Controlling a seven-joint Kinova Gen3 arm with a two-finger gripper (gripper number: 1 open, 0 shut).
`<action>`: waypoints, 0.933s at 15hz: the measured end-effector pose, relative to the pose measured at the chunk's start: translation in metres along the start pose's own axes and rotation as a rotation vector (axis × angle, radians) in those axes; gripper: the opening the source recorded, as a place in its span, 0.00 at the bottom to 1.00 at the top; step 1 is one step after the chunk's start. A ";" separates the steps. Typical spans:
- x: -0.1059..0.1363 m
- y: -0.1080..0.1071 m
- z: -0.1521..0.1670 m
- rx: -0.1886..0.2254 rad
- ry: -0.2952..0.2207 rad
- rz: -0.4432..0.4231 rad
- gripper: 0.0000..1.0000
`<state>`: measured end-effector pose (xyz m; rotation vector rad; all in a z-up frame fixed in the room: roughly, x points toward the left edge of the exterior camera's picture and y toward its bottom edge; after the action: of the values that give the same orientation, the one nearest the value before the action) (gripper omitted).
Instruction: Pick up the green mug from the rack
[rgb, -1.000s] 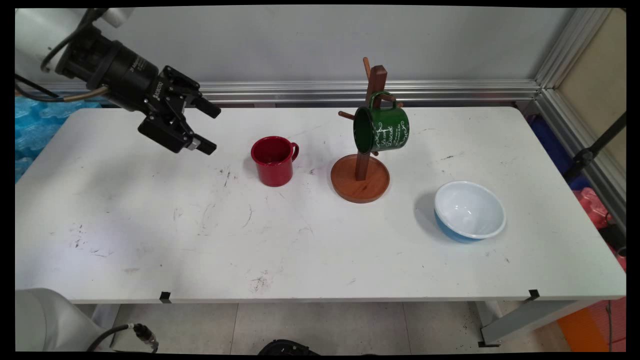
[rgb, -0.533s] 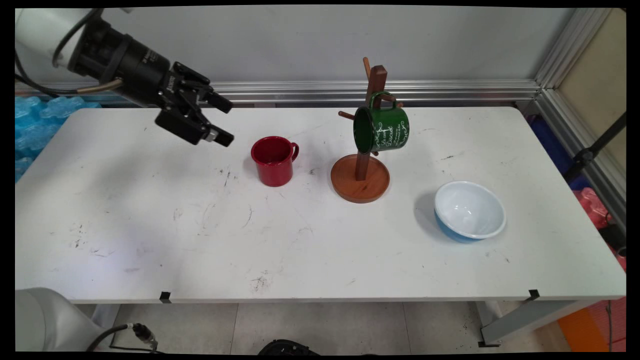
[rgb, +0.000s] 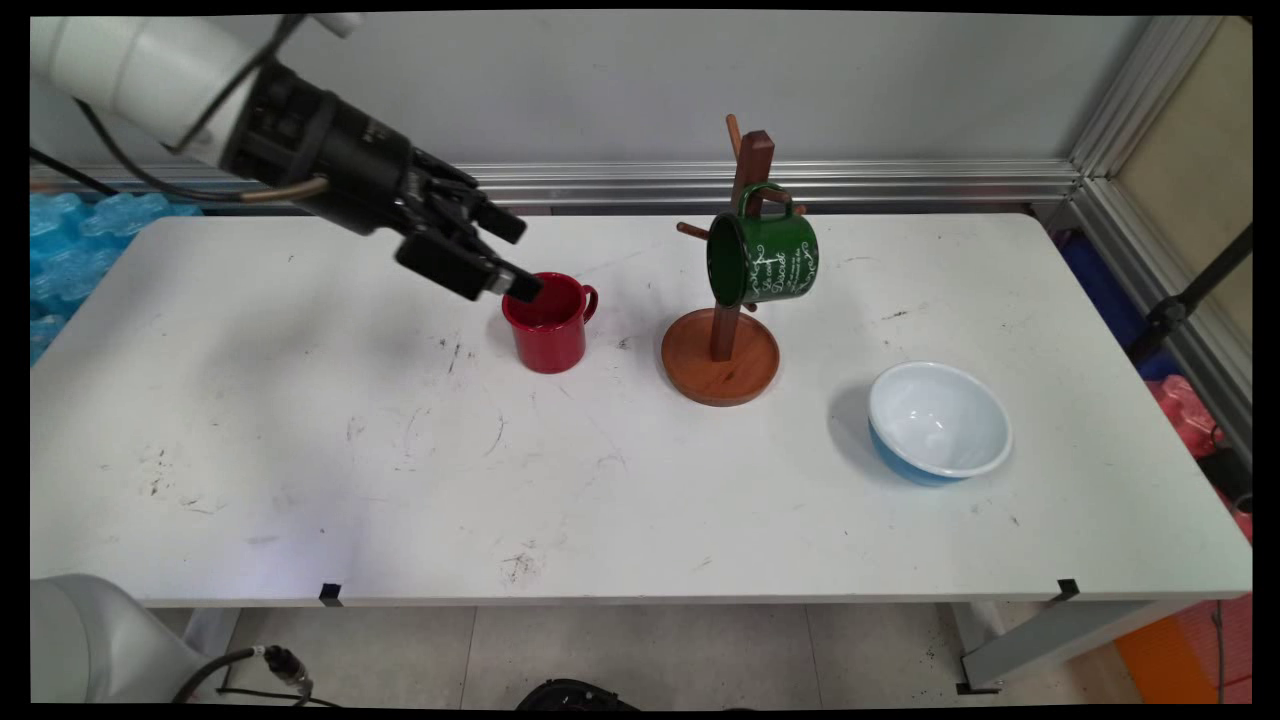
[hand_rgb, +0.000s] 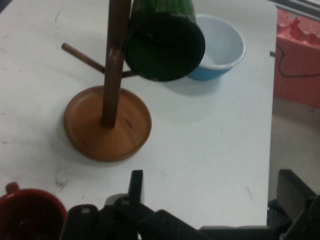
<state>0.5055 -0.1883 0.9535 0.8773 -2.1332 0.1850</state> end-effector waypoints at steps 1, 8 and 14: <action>0.002 0.001 0.006 -0.001 0.004 -0.006 1.00; 0.021 0.012 0.056 -0.013 0.035 -0.051 1.00; 0.034 0.024 0.102 -0.016 0.061 -0.098 1.00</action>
<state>0.4112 -0.2290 0.9138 0.9525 -2.0277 0.1433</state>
